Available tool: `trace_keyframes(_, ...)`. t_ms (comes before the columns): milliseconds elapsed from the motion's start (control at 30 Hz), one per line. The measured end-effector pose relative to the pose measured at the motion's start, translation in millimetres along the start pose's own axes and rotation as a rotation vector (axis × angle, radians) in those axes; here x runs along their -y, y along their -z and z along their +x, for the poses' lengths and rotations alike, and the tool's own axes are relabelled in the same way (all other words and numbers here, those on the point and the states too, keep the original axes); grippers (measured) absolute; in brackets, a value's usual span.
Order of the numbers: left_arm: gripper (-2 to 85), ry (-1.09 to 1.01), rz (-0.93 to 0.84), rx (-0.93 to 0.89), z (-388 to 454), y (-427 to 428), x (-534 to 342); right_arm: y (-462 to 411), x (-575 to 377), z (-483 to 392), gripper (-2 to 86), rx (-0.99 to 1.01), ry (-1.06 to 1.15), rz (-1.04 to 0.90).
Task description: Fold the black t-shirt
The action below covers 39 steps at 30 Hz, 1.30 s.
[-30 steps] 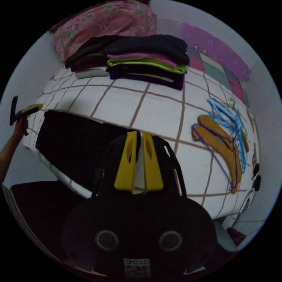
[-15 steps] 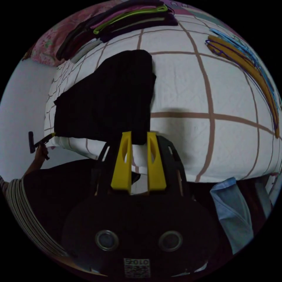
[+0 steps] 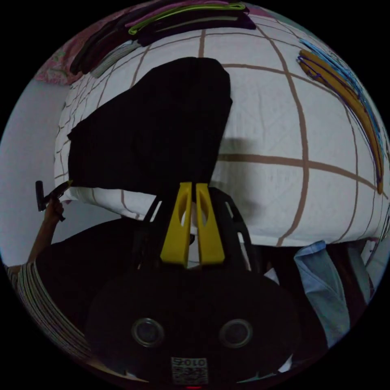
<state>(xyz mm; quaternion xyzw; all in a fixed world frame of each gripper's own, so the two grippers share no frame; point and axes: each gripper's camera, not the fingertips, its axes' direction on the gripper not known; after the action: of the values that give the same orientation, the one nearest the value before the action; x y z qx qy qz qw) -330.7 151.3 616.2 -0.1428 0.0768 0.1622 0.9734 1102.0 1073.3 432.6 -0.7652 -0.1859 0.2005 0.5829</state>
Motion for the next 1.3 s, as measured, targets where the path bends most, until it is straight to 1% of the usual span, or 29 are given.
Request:
trace_keyframes(67,1.9,-0.012,-0.019,0.014,-8.0,8.2,1.6,9.1,1.1,7.7,3.7,-0.019,0.006,0.009)
trace_keyframes(133,1.9,-0.032,-0.056,0.041,-12.3,6.6,4.5,8.6,4.9,22.3,3.6,0.045,0.018,0.020)
trace_keyframes(167,2.2,-0.043,-0.085,0.055,-15.2,2.0,6.8,6.3,6.8,24.4,3.6,0.046,0.033,0.016)
trace_keyframes(267,3.7,-0.055,-0.128,0.111,-21.0,-2.8,9.9,3.9,17.7,26.2,4.1,-0.051,0.089,0.014)
trace_keyframes(333,4.3,-0.054,-0.105,0.124,-23.6,3.3,7.3,20.9,23.5,27.7,4.9,-0.099,0.089,0.136)
trace_keyframes(433,5.1,-0.013,-0.061,0.141,-32.3,16.6,-3.0,39.7,40.9,31.9,5.5,-0.145,0.094,0.239)
trace_keyframes(500,5.4,0.026,-0.014,0.185,-37.9,28.0,-10.9,46.4,60.3,33.9,5.7,-0.155,0.107,0.268)
trace_keyframes(567,5.8,0.078,0.059,0.231,-44.6,43.4,-20.0,51.5,84.9,35.8,5.9,-0.124,0.123,0.285)
trace_keyframes(633,6.0,0.106,0.087,0.252,-48.6,52.1,-23.4,56.4,117.7,34.2,6.1,-0.093,0.153,0.317)
trace_keyframes(733,6.4,0.086,0.095,0.261,-48.6,61.3,-23.3,55.2,151.9,23.4,6.4,-0.076,0.257,0.272)
trace_keyframes(800,6.6,0.071,0.103,0.275,-46.4,65.0,-23.7,53.4,165.4,16.9,6.4,-0.101,0.299,0.232)
trace_keyframes(900,7.0,0.070,0.117,0.251,-45.1,66.3,-25.5,58.9,176.8,11.5,6.1,-0.136,0.327,0.275)
trace_keyframes(967,7.3,0.005,0.138,0.226,-38.2,65.4,-22.7,62.4,184.7,9.8,5.8,-0.182,0.360,0.282)
trace_keyframes(1033,7.7,-0.071,0.135,0.249,-30.4,63.0,-14.9,60.7,201.7,13.7,6.1,-0.276,0.397,0.211)
trace_keyframes(1067,8.0,-0.100,0.120,0.268,-27.5,60.6,-6.7,59.6,206.5,16.7,6.2,-0.283,0.398,0.191)
trace_keyframes(1100,8.1,-0.105,0.113,0.271,-27.3,59.5,-1.8,56.6,216.3,25.2,6.4,-0.257,0.392,0.148)
trace_keyframes(1167,9.0,-0.082,0.127,0.232,-32.4,58.5,20.5,49.7,230.0,41.8,6.6,-0.144,0.352,0.077)
trace_keyframes(1200,9.1,-0.073,0.140,0.218,-34.3,58.8,26.4,45.5,236.6,51.0,6.6,-0.047,0.327,0.051)
trace_keyframes(1233,9.5,-0.055,0.158,0.197,-38.0,59.4,39.5,42.6,240.5,56.9,6.6,0.016,0.307,0.055)
trace_keyframes(1300,9.9,-0.036,0.171,0.179,-41.8,60.0,59.5,37.9,244.3,61.5,6.6,0.042,0.287,0.071)
